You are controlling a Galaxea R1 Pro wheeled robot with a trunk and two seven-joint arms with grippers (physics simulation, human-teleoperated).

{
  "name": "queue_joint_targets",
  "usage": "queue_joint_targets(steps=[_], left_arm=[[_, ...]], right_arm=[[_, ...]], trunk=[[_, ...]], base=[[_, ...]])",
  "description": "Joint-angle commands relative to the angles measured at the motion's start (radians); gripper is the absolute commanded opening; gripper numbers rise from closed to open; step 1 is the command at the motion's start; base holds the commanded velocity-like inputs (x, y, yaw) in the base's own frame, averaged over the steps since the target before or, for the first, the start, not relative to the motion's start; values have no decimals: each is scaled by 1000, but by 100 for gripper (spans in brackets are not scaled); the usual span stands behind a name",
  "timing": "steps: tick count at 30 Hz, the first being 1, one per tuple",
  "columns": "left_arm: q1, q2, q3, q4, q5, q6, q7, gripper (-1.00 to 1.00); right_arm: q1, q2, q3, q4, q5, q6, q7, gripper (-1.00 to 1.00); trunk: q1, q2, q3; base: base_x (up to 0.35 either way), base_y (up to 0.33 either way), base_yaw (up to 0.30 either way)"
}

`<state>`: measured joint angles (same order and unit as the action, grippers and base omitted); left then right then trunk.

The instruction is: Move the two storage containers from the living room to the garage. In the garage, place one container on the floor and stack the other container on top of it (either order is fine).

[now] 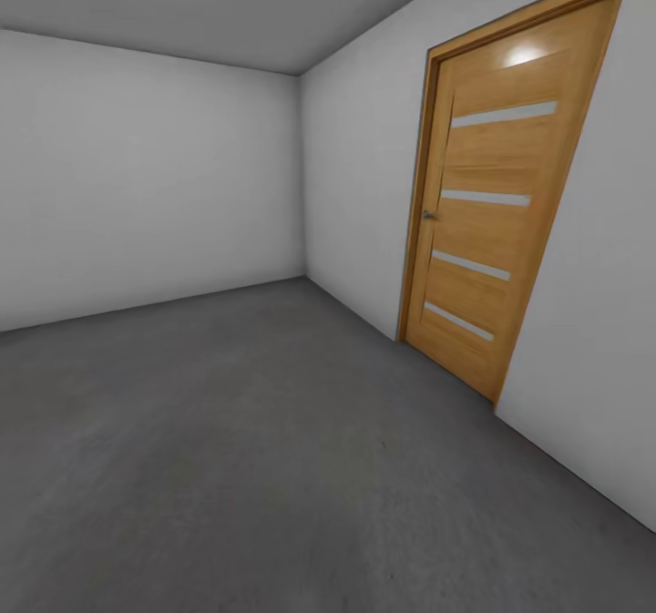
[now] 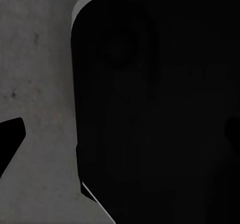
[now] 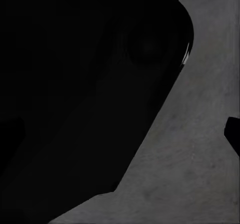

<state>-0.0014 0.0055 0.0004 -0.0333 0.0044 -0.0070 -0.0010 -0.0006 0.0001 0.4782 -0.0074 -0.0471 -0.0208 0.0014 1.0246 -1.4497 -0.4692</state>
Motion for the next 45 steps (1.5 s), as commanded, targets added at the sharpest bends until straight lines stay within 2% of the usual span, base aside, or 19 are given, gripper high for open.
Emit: queue_joint_targets(steps=[1,34,45], left_arm=[[0,0,0,-1,0,0,0,100],[0,1,8,-25,12,-4,-7,100],[0,1,7,-25,30,-2,1,100]], right_arm=[[0,0,5,0,-5,-2,0,100],[0,-2,7,0,-4,-6,0,100],[0,-2,8,0,-3,-7,0,100]], trunk=[[0,0,-1],[0,0,-1],[0,0,-1]], base=[[242,0,0],[307,0,0],[315,0,0]])
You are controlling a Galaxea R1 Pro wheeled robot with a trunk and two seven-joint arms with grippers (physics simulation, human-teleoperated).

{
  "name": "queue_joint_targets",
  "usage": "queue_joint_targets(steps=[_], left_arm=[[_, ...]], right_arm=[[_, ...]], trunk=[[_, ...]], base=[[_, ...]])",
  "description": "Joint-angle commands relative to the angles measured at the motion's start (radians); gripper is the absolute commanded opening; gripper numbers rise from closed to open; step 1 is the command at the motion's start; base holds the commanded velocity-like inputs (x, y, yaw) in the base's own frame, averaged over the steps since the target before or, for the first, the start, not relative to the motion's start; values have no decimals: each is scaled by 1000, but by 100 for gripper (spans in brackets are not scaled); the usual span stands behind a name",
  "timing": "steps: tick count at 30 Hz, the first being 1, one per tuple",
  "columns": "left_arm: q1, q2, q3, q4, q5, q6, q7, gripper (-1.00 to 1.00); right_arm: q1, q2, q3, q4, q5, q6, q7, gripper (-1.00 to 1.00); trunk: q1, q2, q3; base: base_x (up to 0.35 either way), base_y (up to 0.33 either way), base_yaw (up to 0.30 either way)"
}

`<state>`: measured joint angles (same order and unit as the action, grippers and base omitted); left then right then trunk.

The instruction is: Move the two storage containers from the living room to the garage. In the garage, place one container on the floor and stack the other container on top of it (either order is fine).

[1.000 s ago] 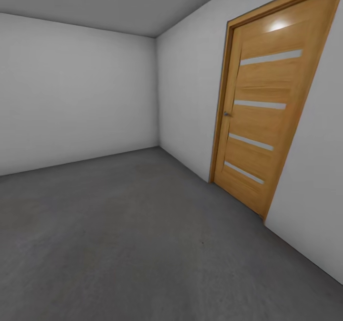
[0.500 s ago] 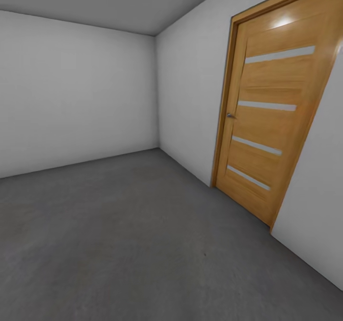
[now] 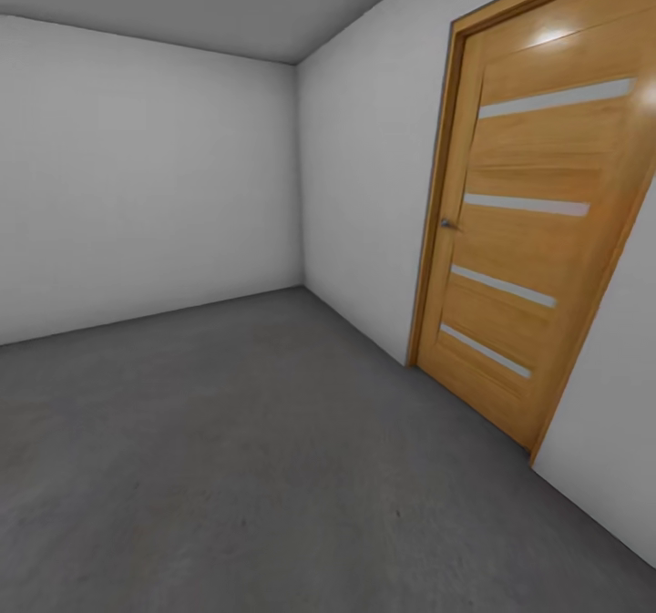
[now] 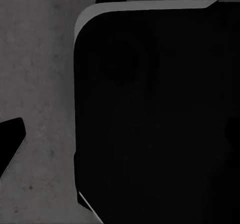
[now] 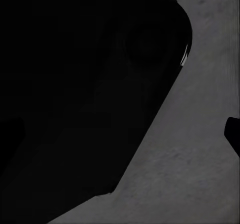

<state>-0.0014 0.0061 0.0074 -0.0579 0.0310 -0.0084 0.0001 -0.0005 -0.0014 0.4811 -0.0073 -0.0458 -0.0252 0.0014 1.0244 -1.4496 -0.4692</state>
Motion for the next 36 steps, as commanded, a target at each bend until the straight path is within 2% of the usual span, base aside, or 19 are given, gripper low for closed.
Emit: queue_joint_targets(steps=[1,36], left_arm=[[0,0,0,0,4,-1,1,100],[0,2,0,0,4,-1,3,100]], right_arm=[[0,0,5,0,-5,-2,0,100],[-1,-2,5,0,-5,-2,-2,100]], trunk=[[1,0,-1],[1,0,-1]], base=[[322,0,0],[322,0,0]])
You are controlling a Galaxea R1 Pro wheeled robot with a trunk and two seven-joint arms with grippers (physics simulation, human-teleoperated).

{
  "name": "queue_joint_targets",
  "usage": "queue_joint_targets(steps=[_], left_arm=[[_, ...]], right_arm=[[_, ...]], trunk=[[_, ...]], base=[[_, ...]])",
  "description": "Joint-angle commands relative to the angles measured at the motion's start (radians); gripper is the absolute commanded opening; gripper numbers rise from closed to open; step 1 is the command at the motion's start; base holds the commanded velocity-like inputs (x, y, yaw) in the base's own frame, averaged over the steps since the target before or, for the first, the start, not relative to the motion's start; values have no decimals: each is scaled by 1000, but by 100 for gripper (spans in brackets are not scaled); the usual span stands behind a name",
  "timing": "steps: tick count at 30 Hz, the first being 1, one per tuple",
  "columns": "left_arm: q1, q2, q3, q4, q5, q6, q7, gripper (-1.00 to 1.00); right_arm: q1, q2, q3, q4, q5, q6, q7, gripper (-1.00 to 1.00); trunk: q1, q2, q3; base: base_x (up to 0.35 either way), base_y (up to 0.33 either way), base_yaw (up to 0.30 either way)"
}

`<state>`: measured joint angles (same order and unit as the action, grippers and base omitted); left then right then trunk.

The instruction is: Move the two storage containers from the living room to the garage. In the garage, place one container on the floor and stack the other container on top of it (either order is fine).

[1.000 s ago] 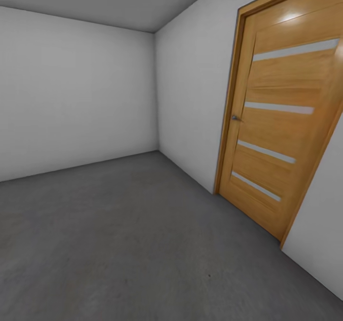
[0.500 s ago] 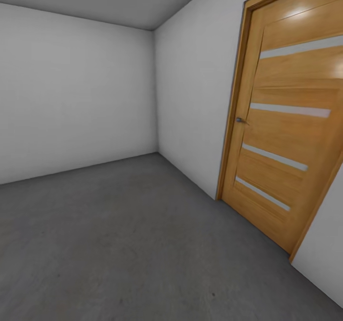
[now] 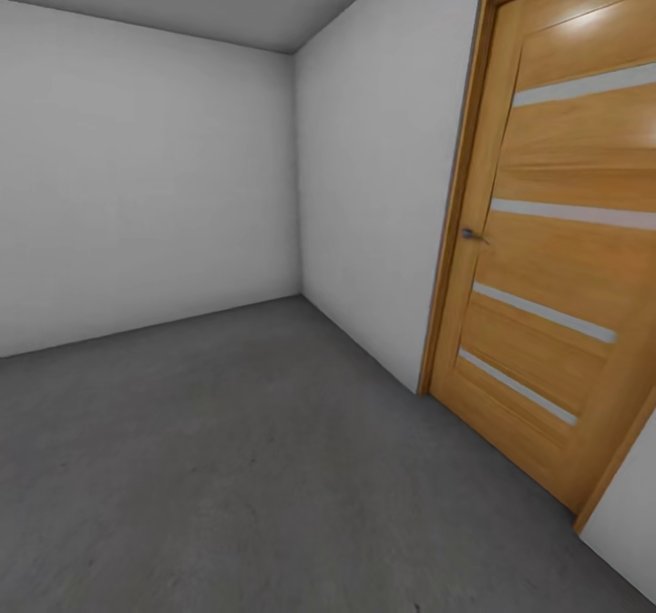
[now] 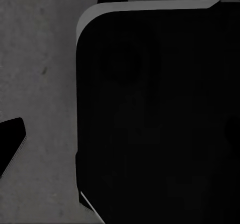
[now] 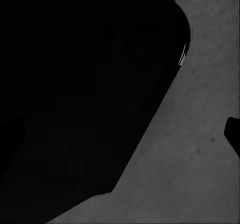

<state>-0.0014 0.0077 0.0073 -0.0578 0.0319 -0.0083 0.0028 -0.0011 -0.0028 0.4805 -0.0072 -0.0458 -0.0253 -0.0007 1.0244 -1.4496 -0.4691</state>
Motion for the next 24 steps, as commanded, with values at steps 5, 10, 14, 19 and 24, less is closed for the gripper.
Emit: queue_joint_targets(steps=[5,10,14,19,24], left_arm=[[0,0,0,0,3,-1,0,100],[0,0,0,0,3,-1,0,100],[0,0,0,0,3,-1,0,100],[0,0,0,0,3,-1,0,100],[0,0,0,0,3,-1,0,100]], right_arm=[[0,0,6,0,-5,-2,0,100],[0,0,7,0,-5,-2,0,100],[0,0,8,0,-4,-2,1,100],[0,0,8,0,-3,-2,1,100],[0,1,7,-1,-3,-2,1,100]], trunk=[[1,0,-1],[1,0,-1],[1,0,-1],[1,0,-1],[1,0,-1]], base=[[322,0,0],[322,0,0],[322,0,0],[322,0,0],[322,0,0]])
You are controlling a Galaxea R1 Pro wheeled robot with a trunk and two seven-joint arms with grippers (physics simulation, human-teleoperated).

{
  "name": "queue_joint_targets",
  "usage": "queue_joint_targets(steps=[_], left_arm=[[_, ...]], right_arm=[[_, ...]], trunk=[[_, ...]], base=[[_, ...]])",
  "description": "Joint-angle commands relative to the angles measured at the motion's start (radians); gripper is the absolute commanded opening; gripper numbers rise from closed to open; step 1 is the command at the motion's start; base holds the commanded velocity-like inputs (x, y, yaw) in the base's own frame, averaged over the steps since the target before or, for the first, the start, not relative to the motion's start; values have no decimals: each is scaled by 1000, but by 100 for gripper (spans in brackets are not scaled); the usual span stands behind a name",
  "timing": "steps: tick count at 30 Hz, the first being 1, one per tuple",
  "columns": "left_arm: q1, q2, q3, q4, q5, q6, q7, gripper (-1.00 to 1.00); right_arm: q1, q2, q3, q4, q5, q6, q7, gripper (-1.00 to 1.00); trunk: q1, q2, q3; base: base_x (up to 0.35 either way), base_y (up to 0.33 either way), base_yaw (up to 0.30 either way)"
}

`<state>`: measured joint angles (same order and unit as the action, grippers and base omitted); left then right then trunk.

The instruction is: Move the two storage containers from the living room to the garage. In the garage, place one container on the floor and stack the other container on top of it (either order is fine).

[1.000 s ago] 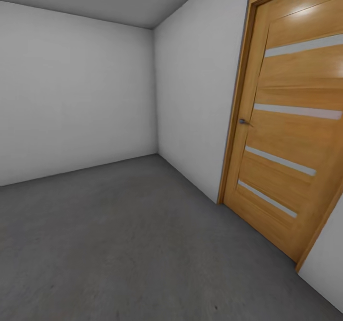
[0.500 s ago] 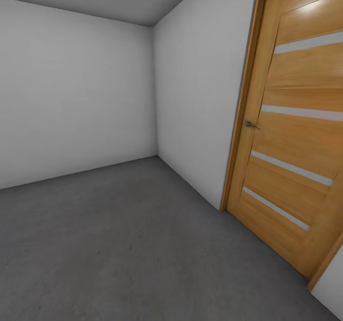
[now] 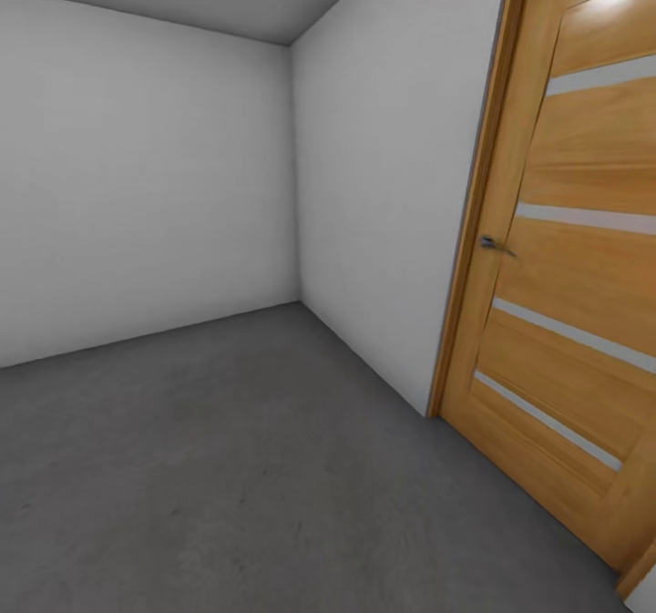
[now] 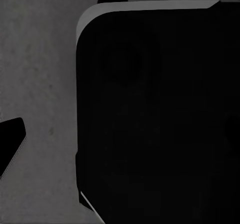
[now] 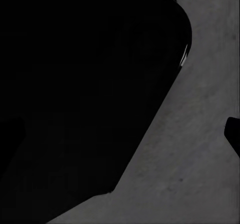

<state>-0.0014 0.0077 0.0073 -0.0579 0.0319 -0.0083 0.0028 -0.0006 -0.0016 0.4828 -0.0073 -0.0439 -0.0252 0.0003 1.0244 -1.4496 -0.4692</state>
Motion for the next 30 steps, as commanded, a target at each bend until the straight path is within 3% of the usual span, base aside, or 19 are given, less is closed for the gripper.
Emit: queue_joint_targets(steps=[1,10,30], left_arm=[[0,0,0,0,3,-1,0,100],[0,0,1,0,3,-1,0,100],[0,0,2,0,3,-1,0,100]], right_arm=[[0,0,5,0,-4,-2,-1,100],[0,-1,4,0,-6,-43,-1,100],[0,0,5,0,-10,-48,1,100]], trunk=[[1,0,-1],[1,0,-1],[1,0,-1]], base=[[322,0,0],[322,0,-36],[322,0,-236]])
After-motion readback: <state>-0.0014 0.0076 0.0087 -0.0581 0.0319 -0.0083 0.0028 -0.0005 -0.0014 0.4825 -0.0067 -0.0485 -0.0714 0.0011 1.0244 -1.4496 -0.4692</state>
